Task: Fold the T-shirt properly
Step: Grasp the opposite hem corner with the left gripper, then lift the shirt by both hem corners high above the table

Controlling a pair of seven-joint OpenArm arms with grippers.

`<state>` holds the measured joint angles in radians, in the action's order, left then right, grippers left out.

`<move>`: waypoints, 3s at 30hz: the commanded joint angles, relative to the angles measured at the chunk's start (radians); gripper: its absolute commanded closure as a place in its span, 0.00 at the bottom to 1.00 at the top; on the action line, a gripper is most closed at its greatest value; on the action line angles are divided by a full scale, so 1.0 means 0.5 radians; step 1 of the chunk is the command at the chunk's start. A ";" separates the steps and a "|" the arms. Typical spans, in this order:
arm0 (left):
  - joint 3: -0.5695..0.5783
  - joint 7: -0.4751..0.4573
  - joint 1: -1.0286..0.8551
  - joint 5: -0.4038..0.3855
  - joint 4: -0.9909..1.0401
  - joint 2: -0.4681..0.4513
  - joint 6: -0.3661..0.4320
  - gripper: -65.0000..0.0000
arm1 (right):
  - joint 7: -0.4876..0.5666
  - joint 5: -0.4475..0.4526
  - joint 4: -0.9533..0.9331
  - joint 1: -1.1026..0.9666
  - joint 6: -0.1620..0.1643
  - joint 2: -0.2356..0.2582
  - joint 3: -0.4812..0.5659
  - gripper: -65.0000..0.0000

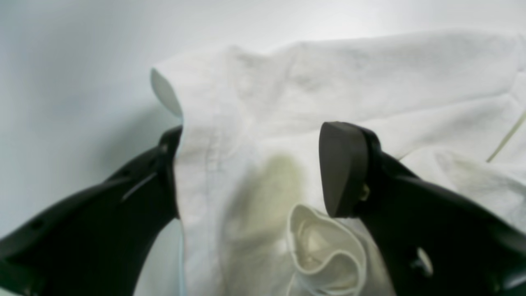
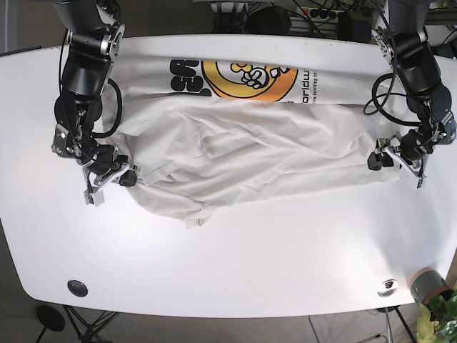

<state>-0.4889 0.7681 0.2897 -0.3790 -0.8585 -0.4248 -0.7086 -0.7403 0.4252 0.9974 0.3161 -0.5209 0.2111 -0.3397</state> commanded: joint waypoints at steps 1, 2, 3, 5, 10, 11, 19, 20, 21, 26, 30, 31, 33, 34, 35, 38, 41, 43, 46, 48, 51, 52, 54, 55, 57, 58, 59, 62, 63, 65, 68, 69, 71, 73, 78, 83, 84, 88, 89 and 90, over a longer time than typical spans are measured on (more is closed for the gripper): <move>0.006 0.076 0.017 0.078 -0.006 -0.027 0.021 0.37 | 0.037 0.038 0.029 0.048 -0.009 0.027 -0.006 0.97; 0.010 0.076 0.020 0.078 -0.006 -0.027 0.021 0.37 | 0.037 0.038 0.029 0.048 -0.009 0.027 -0.006 0.97; 0.010 0.076 0.020 0.078 -0.006 -0.027 0.021 0.38 | 0.037 0.038 0.029 0.048 -0.009 0.027 -0.006 0.97; 0.010 0.076 0.020 0.081 -0.006 -0.024 0.021 0.42 | 0.037 0.038 0.029 0.048 -0.009 0.027 -0.006 0.97; 0.010 0.067 0.017 0.081 -0.006 -0.020 0.021 0.76 | 0.037 0.038 0.029 0.048 -0.009 0.027 -0.006 0.97; 0.010 0.046 0.014 0.081 -0.006 -0.020 0.021 0.87 | 0.037 0.038 0.029 0.048 -0.009 0.027 -0.006 0.97; 0.003 -0.083 -0.007 0.084 -0.006 -0.020 0.021 1.00 | 0.037 0.038 0.035 0.048 -0.009 0.027 -0.006 0.97; 0.003 -0.086 -0.016 0.084 -0.009 -0.020 0.021 1.00 | 0.037 0.038 0.038 0.048 -0.009 0.027 -0.006 0.97; 0.003 -0.086 -0.022 0.084 -0.015 -0.020 0.021 1.00 | 0.037 0.038 0.038 0.048 -0.012 0.027 -0.006 0.97; 0.006 -0.089 -0.022 0.081 -0.024 -0.020 0.021 1.00 | 0.037 0.038 0.041 0.048 -0.015 0.027 -0.006 0.97; 0.013 -0.089 -0.013 0.081 -0.028 -0.017 0.021 1.00 | 0.037 0.038 0.044 0.048 -0.025 0.027 -0.006 0.97; 0.013 -0.086 0.005 0.081 -0.028 -0.017 0.021 1.00 | 0.037 0.038 0.044 0.048 -0.025 0.033 -0.006 0.97; 0.013 -0.077 0.063 0.081 -0.028 -0.017 0.021 1.00 | 0.037 0.038 0.047 0.057 -0.025 0.043 -0.006 0.97; 0.013 -0.077 0.091 0.081 -0.028 -0.017 0.021 1.00 | 0.037 0.038 0.069 0.060 -0.028 0.046 -0.006 0.97; 0.013 -0.077 0.113 0.081 -0.028 -0.017 0.021 1.00 | 0.037 0.038 0.103 0.060 -0.028 0.049 -0.006 0.97; 0.013 -0.077 0.174 0.081 -0.031 -0.024 0.021 1.00 | 0.031 0.038 0.229 0.060 -0.012 0.070 -0.006 0.97; 0.013 -0.077 0.254 0.081 -0.031 -0.030 0.021 1.00 | -0.034 0.038 0.302 0.084 -0.012 0.119 -0.006 0.97; 0.016 -0.083 0.297 0.084 -0.031 -0.027 0.021 1.00 | -0.104 0.038 0.336 0.137 -0.015 0.138 -0.006 0.97; 0.016 -0.086 0.370 0.109 -0.031 -0.017 0.021 1.00 | -0.178 0.038 0.373 0.204 -0.018 0.165 -0.034 0.97; 0.016 -0.077 0.441 0.094 -0.052 -0.014 0.032 1.00 | -0.218 0.038 0.379 0.269 -0.021 0.175 -0.046 0.97; 0.016 -0.074 0.499 0.075 -0.169 0.038 0.038 1.00 | -0.301 0.038 0.379 0.367 -0.021 0.187 -0.049 0.97; 0.016 -0.056 0.515 0.084 -0.233 0.056 0.041 1.00 | -0.325 0.038 0.379 0.407 -0.025 0.187 -0.049 0.97; 0.016 -0.003 0.527 0.084 -0.325 0.087 0.041 1.00 | -0.344 0.038 0.379 0.453 -0.025 0.199 -0.049 0.97; 0.016 0.037 0.564 0.081 -0.387 0.115 0.041 1.00 | -0.344 0.038 0.379 0.486 -0.025 0.233 -0.049 0.97; 0.016 0.101 0.628 0.084 -0.494 0.158 0.041 1.00 | -0.344 0.038 0.373 0.560 -0.025 0.260 -0.037 0.97; 0.016 0.135 0.656 0.084 -0.552 0.176 0.041 1.00 | -0.347 0.038 0.373 0.606 -0.025 0.264 -0.037 0.97; 0.025 0.156 0.674 0.084 -0.580 0.182 0.041 1.00 | -0.356 0.038 0.373 0.628 -0.025 0.270 -0.037 0.97; 0.092 0.202 0.760 0.084 -0.675 0.188 0.053 1.00 | -0.414 0.026 0.367 0.772 -0.025 0.276 -0.037 0.97; 0.123 0.202 0.800 0.084 -0.690 0.188 0.072 1.00 | -0.424 0.023 0.364 0.821 -0.025 0.285 -0.034 0.97; 0.209 0.202 0.898 0.078 -0.703 0.188 0.127 1.00 | -0.433 0.026 0.364 0.934 -0.025 0.322 -0.003 0.97; 0.258 0.202 1.024 0.072 -0.706 0.182 0.173 1.00 | -0.476 0.035 0.364 1.094 -0.015 0.365 0.089 0.97; 0.258 0.202 1.061 0.072 -0.706 0.182 0.179 1.00 | -0.491 0.035 0.364 1.146 -0.012 0.377 0.101 0.97; 0.258 0.202 1.180 0.081 -0.693 0.179 0.191 1.00 | -0.522 0.029 0.360 1.266 -0.012 0.399 0.116 0.97; 0.264 0.199 1.309 0.084 -0.684 0.173 0.200 1.00 | -0.528 0.023 0.308 1.392 -0.012 0.411 0.126 0.97; 0.273 0.205 1.579 0.084 -0.669 0.124 0.200 1.00 | -0.605 0.026 0.103 1.745 -0.025 0.463 0.126 0.97; 0.319 0.205 1.883 0.084 -0.537 0.053 0.225 1.00 | -0.629 0.029 -0.075 1.979 -0.028 0.515 0.129 0.97; 0.332 0.205 1.923 0.084 -0.522 0.050 0.225 1.00 | -0.642 0.032 -0.075 1.979 -0.028 0.521 0.141 0.97; 0.350 0.205 2.021 0.075 -0.509 -0.017 0.222 1.00 | -0.755 0.041 -0.066 1.979 -0.031 0.546 0.221 0.97; 0.350 0.205 2.030 0.075 -0.509 -0.020 0.222 1.00 | -0.777 0.041 -0.066 1.979 -0.031 0.546 0.221 0.97; 0.350 0.205 2.039 0.075 -0.509 -0.024 0.222 1.00 | -0.804 0.041 -0.063 1.979 -0.031 0.546 0.221 0.97</move>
<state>-0.3092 0.8970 1.2675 -0.3542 -1.1015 -0.4122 -0.6121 -1.1503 0.4553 0.9524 1.2705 -0.5434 0.4706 -0.2260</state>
